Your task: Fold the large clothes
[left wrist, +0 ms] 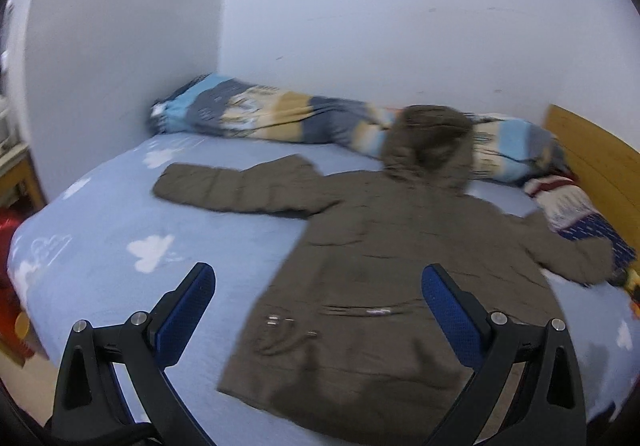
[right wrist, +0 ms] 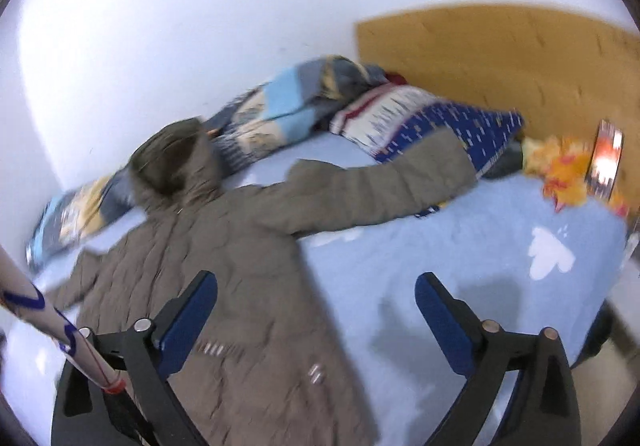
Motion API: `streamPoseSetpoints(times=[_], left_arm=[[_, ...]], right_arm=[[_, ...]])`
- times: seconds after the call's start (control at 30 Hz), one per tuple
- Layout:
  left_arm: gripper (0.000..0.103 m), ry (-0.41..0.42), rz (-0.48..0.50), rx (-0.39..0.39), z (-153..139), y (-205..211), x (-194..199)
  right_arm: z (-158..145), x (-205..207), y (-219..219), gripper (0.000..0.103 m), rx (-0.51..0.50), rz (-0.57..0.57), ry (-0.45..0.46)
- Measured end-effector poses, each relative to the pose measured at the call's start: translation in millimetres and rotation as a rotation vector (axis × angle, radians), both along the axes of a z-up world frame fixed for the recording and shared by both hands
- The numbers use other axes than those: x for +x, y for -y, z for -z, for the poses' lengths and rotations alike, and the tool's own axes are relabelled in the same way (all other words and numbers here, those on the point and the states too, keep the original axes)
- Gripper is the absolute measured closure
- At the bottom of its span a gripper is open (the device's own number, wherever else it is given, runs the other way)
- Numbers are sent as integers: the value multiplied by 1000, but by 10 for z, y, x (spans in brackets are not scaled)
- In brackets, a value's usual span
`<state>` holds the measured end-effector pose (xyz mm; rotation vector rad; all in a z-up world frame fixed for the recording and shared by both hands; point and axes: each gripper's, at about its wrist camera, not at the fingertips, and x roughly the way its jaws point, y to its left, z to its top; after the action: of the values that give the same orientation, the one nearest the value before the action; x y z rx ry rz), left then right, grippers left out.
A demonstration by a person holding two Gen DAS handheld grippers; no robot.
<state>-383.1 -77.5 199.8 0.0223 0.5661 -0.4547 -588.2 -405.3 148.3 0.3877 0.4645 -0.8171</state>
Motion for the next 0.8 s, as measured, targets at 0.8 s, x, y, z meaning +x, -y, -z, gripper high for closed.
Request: streamPoseSetpoints(times=[0.8], left_arm=[[0,75,111,34,-228,160,-643]], right_arm=[[-427,286,-1131,0,-285,-182,-129]])
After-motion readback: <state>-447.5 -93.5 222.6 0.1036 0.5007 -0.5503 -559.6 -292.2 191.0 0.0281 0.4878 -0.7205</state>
